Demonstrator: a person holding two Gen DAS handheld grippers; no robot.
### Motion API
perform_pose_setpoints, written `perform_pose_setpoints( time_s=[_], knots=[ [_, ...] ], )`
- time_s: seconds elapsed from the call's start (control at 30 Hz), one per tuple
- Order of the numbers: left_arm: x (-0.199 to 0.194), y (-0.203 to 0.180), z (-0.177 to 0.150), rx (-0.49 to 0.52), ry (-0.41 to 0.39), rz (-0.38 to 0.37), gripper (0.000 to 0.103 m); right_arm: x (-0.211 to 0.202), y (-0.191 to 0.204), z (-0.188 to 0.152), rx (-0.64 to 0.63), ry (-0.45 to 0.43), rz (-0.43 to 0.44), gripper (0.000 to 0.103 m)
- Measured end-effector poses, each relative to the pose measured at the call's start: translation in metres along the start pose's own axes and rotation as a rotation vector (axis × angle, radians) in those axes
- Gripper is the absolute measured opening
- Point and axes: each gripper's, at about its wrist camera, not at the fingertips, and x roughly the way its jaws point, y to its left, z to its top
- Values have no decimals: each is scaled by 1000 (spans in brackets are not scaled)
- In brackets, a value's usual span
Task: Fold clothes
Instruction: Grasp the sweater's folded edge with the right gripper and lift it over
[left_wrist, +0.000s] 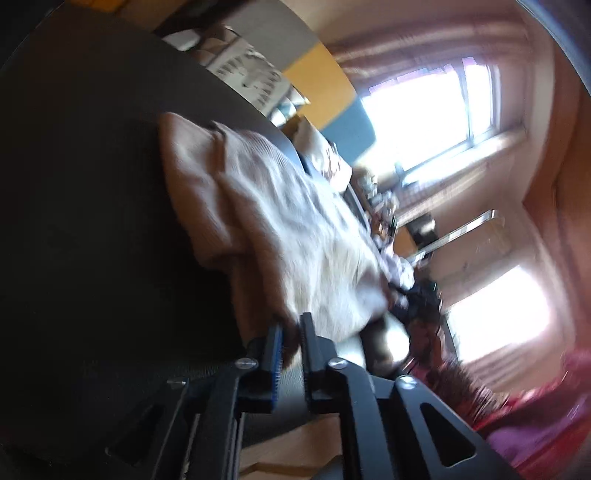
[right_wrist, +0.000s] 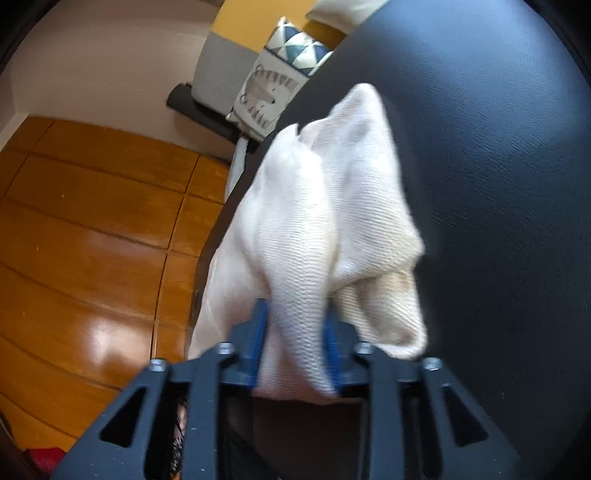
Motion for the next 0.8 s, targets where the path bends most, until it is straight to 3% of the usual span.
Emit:
perform_pose_setpoints(
  time_s=[0.1, 0.13, 0.17, 0.23, 0.27, 0.43, 0.7, 0.8],
  knots=[
    [13, 6, 7, -59, 29, 15, 18, 3, 12, 5, -103, 19, -81, 37],
    [18, 6, 8, -56, 48, 27, 18, 3, 15, 4, -118, 27, -97, 29],
    [22, 4, 8, -37, 63, 35, 15, 3, 18, 1, -130, 35, -110, 8],
    [26, -4, 7, 11, 85, 40, 3, 1, 26, -1, -147, 20, -126, 8],
    [24, -10, 6, 39, 76, 28, 2, -3, 29, -3, -158, 1, -108, 8],
    [-3, -31, 5, 107, -18, -37, 3, -25, 42, -12, -202, -82, -13, 8],
    [-13, -30, -12, 162, -66, -58, 3, -38, 25, -22, -145, -134, 81, 8],
    [-1, -25, -18, 148, -10, -33, 3, -33, 3, -27, -62, -108, 1, 8]
  ],
)
